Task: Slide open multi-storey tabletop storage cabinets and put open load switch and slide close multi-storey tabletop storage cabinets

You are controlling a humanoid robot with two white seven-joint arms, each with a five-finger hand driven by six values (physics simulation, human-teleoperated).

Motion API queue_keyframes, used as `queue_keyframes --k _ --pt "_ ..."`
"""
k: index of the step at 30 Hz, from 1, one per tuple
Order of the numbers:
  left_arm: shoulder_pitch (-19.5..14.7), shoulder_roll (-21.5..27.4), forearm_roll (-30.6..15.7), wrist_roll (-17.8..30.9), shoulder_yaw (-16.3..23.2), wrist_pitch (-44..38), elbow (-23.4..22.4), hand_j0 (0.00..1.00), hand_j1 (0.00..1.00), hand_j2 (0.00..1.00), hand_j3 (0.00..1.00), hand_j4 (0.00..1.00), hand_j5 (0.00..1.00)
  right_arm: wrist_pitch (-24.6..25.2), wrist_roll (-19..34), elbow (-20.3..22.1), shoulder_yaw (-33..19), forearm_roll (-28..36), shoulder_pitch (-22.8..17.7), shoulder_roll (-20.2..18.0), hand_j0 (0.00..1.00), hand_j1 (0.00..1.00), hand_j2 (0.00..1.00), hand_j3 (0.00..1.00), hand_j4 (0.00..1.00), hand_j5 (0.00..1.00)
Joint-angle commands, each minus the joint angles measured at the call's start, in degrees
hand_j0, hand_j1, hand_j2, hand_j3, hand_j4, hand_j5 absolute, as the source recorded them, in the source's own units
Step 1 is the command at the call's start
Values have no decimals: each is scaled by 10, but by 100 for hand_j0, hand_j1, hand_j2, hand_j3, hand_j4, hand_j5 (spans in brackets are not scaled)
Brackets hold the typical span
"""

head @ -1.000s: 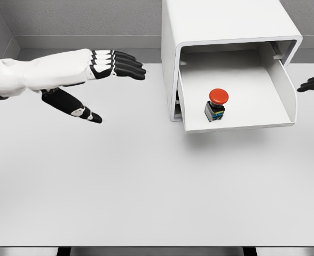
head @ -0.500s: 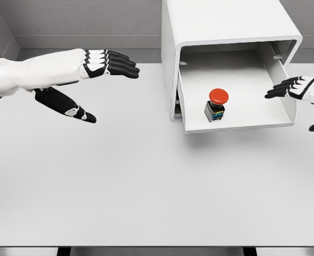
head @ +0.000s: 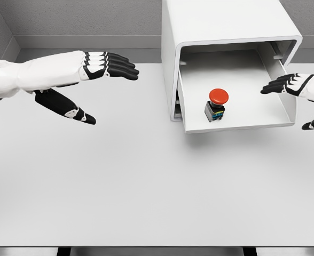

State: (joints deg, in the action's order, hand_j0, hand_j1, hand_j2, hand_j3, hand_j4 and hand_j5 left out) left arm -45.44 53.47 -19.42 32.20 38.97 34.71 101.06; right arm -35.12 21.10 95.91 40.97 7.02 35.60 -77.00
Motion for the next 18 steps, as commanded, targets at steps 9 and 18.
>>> queue_keyframes --k 9,18 --pt "0 1 -4 0 0 -2 -1 100 100 100 100 100 100 1 4 1 -2 -1 0 26 100 100 100 100 100 100" --pt "1 1 -4 0 0 -2 -2 100 100 100 100 100 100 1 4 -5 -2 -10 -9 41 100 100 100 100 100 100"
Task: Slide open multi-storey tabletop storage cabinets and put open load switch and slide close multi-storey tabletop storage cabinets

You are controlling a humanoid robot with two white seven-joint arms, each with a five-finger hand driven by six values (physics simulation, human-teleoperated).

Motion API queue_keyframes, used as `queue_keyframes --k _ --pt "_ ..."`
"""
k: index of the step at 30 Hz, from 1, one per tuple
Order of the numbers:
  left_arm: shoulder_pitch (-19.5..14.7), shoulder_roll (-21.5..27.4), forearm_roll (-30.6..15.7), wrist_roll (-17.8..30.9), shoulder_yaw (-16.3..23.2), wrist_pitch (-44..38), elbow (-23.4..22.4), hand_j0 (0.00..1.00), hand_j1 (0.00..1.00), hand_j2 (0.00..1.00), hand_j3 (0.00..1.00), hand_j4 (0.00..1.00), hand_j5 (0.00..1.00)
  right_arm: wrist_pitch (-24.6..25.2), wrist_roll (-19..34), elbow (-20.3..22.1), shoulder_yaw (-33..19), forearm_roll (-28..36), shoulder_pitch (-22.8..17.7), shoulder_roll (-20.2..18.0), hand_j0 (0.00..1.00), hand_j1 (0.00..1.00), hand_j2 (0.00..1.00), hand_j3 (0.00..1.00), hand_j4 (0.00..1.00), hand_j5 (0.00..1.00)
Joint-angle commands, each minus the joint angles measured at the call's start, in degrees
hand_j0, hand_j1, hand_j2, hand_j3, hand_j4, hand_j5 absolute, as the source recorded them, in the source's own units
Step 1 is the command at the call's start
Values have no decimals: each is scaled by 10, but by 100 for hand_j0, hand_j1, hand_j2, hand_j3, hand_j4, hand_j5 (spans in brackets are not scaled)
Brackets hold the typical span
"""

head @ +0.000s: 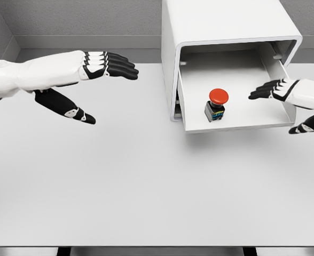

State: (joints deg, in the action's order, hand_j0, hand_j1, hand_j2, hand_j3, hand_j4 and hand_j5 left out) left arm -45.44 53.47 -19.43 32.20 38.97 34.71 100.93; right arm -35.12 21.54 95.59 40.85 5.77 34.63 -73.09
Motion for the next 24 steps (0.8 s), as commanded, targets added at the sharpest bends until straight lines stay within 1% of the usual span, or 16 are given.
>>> queue_keyframes --k 1,6,12,14,15,18,24 --pt "0 1 -4 0 0 -2 0 100 100 100 100 100 100 1 -1 -3 0 0 0 10 100 100 100 100 100 100" --pt "1 1 -4 0 0 -2 -1 100 100 100 100 100 100 1 -2 -8 -1 -9 -4 23 100 100 100 100 100 100" --pt "6 1 -4 0 0 -2 -1 100 100 100 100 100 100 1 -4 -30 -1 -33 -4 49 100 100 100 100 100 100" --pt "6 1 -4 0 0 -2 -1 100 100 100 100 100 100 1 -4 -35 -1 -35 -4 50 100 100 100 100 100 100" --pt "6 1 -4 0 0 -2 -1 100 100 100 100 100 100 1 -3 -47 -1 -35 -4 53 100 100 100 100 100 100" --pt "6 1 -4 0 -1 -2 -1 100 100 100 100 100 100 1 -3 -61 -2 -35 -4 54 100 100 100 100 100 100" --pt "6 1 -4 0 -1 -2 -1 100 100 100 100 100 100 1 -3 -62 -2 -42 -4 62 100 100 100 100 100 100"
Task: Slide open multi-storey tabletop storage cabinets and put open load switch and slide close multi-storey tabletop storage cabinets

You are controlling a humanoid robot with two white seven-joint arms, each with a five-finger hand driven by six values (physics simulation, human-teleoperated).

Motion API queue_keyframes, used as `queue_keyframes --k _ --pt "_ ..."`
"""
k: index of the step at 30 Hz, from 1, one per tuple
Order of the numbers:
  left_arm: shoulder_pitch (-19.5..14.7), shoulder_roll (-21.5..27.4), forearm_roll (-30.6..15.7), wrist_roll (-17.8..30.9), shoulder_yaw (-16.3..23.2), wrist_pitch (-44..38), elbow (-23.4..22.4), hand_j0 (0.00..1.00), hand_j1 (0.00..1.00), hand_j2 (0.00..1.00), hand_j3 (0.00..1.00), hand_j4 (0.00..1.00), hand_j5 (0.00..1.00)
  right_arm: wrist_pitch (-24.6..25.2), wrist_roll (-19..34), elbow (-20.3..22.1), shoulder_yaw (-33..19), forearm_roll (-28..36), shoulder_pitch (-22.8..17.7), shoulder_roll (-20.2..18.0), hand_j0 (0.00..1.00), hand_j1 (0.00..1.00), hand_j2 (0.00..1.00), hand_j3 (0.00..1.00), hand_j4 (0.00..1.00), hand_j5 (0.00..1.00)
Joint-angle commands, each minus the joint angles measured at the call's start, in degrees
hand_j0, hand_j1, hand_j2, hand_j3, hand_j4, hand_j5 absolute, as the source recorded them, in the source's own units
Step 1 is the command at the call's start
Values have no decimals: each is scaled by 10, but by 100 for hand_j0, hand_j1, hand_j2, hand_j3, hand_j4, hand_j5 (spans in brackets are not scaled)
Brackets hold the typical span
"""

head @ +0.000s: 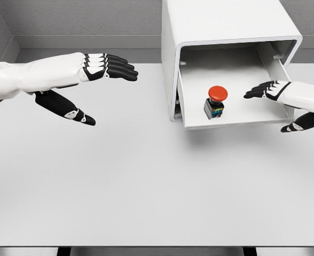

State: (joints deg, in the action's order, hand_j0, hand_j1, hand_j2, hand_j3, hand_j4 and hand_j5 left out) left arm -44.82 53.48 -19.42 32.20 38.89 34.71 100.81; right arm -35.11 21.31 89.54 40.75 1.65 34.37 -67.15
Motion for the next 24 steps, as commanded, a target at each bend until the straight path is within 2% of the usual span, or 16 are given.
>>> queue_keyframes --k 1,10,24 --pt "0 0 -4 0 0 -2 0 100 100 100 100 100 100 1 0 -2 -1 -2 0 4 100 100 100 100 100 100" --pt "1 0 -4 0 0 -2 0 100 100 100 100 100 100 1 0 3 -9 -10 24 8 100 100 100 100 100 100" --pt "2 6 -4 0 0 -2 0 100 100 100 100 100 100 1 0 -3 -10 -63 54 63 100 100 100 100 100 100"
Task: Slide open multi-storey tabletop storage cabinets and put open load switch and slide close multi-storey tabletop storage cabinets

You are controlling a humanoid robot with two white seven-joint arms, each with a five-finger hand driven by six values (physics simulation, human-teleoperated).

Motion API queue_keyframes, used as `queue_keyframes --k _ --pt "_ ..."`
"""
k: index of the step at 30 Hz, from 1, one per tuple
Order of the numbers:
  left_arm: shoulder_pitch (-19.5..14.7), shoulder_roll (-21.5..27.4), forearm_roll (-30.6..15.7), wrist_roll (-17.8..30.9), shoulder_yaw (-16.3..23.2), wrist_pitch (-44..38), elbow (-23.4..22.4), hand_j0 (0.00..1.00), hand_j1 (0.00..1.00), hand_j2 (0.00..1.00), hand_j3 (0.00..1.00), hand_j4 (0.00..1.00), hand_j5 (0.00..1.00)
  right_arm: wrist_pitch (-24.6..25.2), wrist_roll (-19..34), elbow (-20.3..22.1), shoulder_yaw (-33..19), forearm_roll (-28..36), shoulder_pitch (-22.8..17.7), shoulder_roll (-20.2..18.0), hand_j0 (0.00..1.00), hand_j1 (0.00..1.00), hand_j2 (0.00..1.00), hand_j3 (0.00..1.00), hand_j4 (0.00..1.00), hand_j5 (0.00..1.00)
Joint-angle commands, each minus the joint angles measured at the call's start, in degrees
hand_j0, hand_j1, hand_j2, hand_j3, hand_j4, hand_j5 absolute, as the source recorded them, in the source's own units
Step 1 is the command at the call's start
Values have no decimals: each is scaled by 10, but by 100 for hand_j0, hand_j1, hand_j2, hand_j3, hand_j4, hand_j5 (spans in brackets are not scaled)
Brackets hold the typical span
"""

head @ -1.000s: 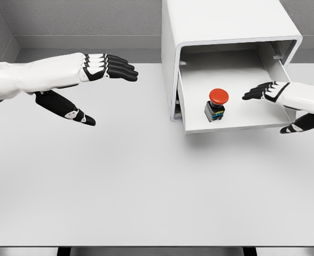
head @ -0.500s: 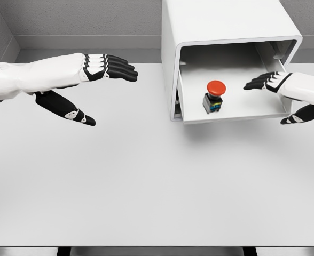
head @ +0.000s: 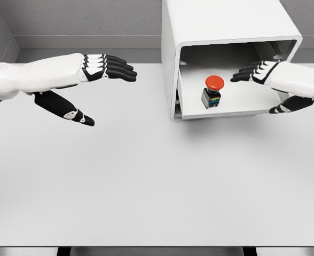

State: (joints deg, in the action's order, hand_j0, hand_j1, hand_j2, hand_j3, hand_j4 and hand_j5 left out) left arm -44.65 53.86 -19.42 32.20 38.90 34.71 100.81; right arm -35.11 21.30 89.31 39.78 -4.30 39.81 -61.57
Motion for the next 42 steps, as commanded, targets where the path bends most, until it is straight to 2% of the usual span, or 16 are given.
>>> queue_keyframes --k 1,9,14,23,27,28,34,39,42 --pt "0 2 -4 0 -1 -2 0 100 100 100 100 100 100 1 0 -11 -1 -4 0 8 100 100 100 100 100 100" --pt "0 5 -4 0 -1 -2 0 100 100 100 100 100 100 1 -2 -47 -1 -19 4 22 100 100 100 100 100 100" --pt "1 6 -4 0 -1 -2 0 100 100 100 100 100 100 1 -2 -79 -1 -36 19 59 100 100 100 100 100 100" --pt "4 7 -4 0 -1 -2 0 100 100 100 100 100 100 1 -3 -85 -1 -62 32 74 100 100 100 100 100 100" --pt "4 9 -4 0 -1 -2 1 100 100 100 100 100 100 1 -2 -114 -4 -79 46 100 100 100 100 100 100 100" --pt "4 9 -4 0 -1 -3 0 100 100 100 100 100 100 1 -2 -119 -19 -81 41 102 100 100 100 100 100 100" --pt "4 9 -4 0 -1 -2 0 100 100 100 100 100 100 1 -5 -108 -21 -80 30 93 100 100 100 100 100 100" --pt "4 9 -4 0 -1 -2 0 100 100 100 100 100 100 1 -22 -65 -22 -76 16 45 100 100 100 100 100 100" --pt "4 10 -4 0 -1 -2 0 100 100 100 100 100 100 1 -35 -65 -22 -55 12 19 100 100 100 100 100 100"
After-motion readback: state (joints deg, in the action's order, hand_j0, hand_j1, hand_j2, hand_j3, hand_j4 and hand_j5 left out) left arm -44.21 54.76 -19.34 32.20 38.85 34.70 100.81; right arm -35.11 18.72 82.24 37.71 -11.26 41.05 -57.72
